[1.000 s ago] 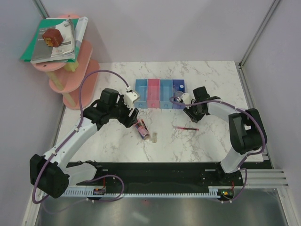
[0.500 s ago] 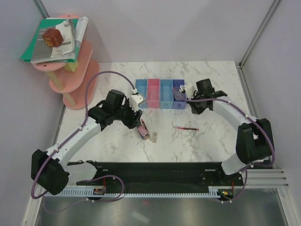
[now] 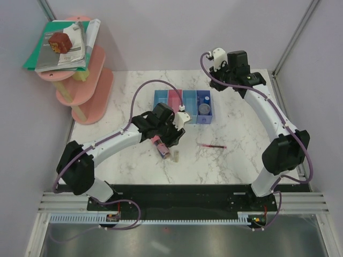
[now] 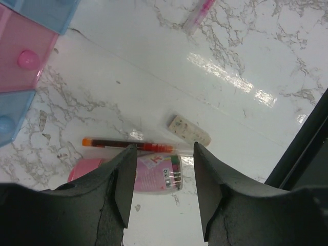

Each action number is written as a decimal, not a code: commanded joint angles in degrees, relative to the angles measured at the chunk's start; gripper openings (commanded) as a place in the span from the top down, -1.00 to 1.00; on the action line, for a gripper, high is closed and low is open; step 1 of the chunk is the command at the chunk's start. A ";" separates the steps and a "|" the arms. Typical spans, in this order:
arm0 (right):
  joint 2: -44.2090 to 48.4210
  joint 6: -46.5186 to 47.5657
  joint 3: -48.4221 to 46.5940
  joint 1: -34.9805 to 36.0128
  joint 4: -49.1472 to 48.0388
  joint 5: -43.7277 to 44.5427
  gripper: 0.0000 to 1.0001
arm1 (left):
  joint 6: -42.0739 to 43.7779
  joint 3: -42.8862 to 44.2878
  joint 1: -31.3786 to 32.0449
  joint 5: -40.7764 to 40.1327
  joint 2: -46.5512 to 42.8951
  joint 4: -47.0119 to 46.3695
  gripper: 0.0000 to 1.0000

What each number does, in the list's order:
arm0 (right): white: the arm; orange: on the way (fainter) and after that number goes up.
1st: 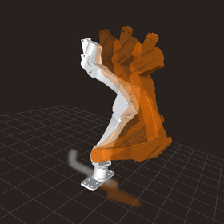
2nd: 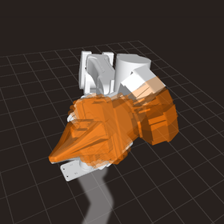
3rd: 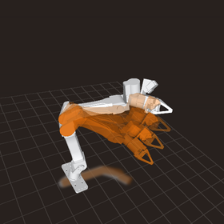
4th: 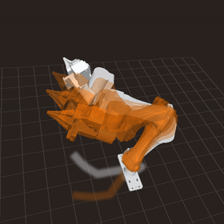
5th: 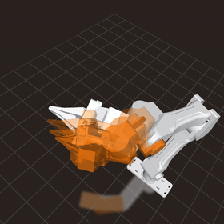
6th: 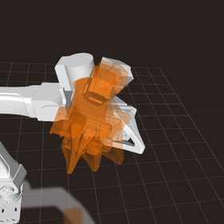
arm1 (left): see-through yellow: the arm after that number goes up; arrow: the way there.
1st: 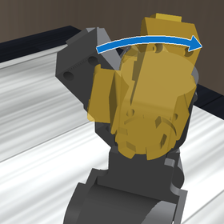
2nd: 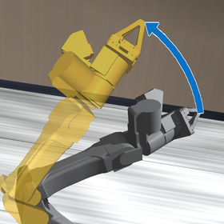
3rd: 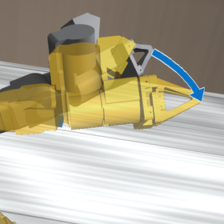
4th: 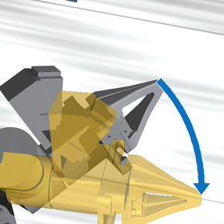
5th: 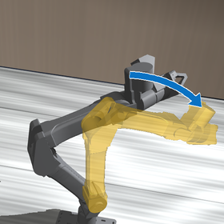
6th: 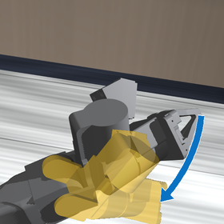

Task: Sort the stationery into containers
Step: Pick up the stationery from the center of the board.

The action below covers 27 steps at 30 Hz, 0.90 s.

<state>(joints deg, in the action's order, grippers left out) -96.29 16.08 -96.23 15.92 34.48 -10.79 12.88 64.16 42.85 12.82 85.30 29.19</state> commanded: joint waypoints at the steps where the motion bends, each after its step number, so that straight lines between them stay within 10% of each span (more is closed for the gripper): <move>1: -6.00 -0.78 -10.89 0.25 3.93 -1.52 1.00 | -3.65 3.16 2.59 -2.80 5.82 -2.38 -0.08; 27: -10.67 -0.69 -17.15 0.16 1.12 -6.53 0.99 | -7.79 -1.41 5.84 -6.75 15.16 -3.00 -0.07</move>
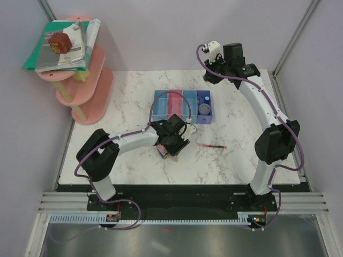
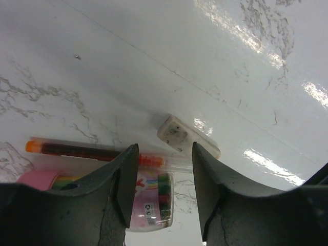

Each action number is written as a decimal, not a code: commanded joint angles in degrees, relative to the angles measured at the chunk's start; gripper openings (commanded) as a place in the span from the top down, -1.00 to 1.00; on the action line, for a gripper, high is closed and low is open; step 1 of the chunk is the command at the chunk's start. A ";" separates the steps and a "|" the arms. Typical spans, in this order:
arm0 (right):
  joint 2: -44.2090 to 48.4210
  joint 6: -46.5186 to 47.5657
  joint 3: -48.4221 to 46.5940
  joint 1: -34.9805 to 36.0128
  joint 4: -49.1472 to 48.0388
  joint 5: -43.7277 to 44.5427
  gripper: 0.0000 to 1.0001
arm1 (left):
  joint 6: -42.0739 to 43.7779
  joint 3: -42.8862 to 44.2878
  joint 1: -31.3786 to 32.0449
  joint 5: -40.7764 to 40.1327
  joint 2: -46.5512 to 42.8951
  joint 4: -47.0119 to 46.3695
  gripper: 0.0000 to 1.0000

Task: Sort the stationery into containers
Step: Pick up the stationery from the center of the board.

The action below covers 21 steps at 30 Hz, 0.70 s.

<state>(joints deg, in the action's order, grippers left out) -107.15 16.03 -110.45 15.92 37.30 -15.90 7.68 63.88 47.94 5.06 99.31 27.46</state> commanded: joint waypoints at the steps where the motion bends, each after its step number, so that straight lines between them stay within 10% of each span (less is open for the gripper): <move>1: 0.28 -0.74 -2.84 0.25 -1.70 -1.67 0.99 | -2.85 -1.12 0.75 0.66 1.94 -1.36 -0.07; 21: 1.95 -0.48 0.06 0.16 -2.50 -1.85 0.99 | -3.20 1.25 2.68 6.10 3.26 1.10 -0.07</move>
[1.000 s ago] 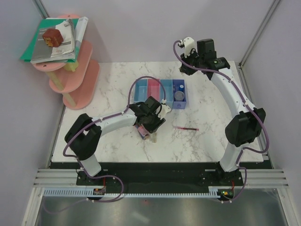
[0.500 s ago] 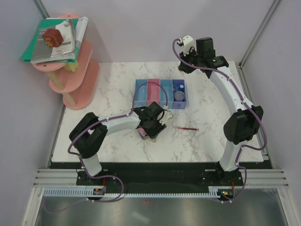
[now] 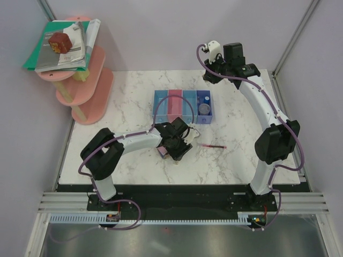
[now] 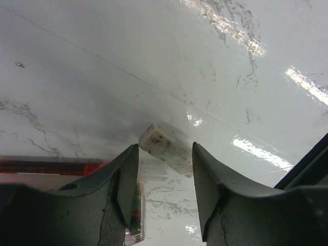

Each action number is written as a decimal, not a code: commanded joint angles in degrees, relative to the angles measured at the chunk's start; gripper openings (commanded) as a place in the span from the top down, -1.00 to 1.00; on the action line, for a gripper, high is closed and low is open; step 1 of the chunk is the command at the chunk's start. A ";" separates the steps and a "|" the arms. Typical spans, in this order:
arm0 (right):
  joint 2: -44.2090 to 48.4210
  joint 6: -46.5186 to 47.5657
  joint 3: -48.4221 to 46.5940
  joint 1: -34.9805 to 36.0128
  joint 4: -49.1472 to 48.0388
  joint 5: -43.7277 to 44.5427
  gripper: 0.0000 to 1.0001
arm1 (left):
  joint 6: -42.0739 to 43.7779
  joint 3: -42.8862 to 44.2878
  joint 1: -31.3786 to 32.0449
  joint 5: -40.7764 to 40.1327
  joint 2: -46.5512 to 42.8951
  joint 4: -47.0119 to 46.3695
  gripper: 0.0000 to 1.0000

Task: Sort the stationery into containers
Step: Pick up the stationery from the center of the board.

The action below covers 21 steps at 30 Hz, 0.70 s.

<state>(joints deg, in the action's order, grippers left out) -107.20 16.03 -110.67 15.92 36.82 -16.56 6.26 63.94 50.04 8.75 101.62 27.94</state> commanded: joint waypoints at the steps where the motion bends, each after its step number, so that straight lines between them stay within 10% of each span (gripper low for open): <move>1: 2.08 -0.56 0.37 0.16 -2.01 -1.20 0.99 | -1.95 0.75 0.76 2.23 1.12 0.53 -0.07; 11: 3.40 -0.65 1.16 0.25 -2.19 -1.90 0.99 | -1.69 -1.63 2.43 0.83 2.26 -1.31 0.03; 16: 3.75 -1.09 0.99 0.16 -2.10 -2.25 0.99 | -0.81 -1.45 2.43 -1.02 2.61 -1.93 0.96; 21: 4.01 -0.83 1.42 0.25 -2.19 -1.64 0.99 | -0.03 -0.66 2.52 -1.11 1.39 -1.32 0.96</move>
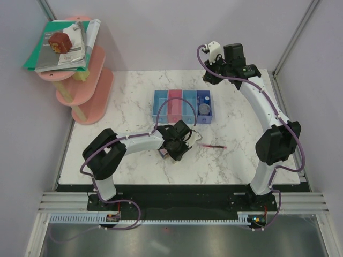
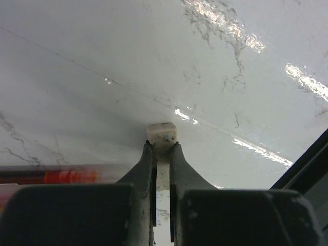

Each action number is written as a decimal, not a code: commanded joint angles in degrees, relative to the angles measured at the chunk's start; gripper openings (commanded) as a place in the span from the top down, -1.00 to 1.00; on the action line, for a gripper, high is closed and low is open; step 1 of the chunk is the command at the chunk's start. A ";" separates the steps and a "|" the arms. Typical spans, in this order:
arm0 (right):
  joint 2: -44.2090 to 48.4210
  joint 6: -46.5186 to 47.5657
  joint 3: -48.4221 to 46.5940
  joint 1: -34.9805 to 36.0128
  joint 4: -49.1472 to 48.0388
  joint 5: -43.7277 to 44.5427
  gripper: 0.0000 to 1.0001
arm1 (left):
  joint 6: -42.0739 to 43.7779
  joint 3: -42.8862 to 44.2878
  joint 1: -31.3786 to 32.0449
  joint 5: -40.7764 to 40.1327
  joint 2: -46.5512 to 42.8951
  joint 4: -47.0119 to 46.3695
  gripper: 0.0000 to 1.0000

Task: Sort the stationery into containers
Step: Pick up the stationery from the center of the board, then place the stationery in the storage box.

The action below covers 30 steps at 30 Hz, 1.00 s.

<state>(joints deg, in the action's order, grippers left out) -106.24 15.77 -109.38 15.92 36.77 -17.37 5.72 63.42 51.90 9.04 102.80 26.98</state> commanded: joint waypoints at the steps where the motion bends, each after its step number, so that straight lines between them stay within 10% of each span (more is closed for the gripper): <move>1: 3.14 -0.48 0.31 0.25 -2.23 -0.65 0.99 | 0.96 0.73 0.57 -1.57 -0.23 0.43 0.96; 30: -12.06 -8.64 -7.16 1.13 -8.73 -3.02 1.00 | 13.71 23.41 -21.66 -17.04 0.37 -19.33 0.96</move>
<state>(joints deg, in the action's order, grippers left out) -117.12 10.13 -113.08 16.01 32.23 -17.32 16.82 82.35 32.47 -7.57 100.71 14.79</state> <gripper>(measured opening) 0.144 0.075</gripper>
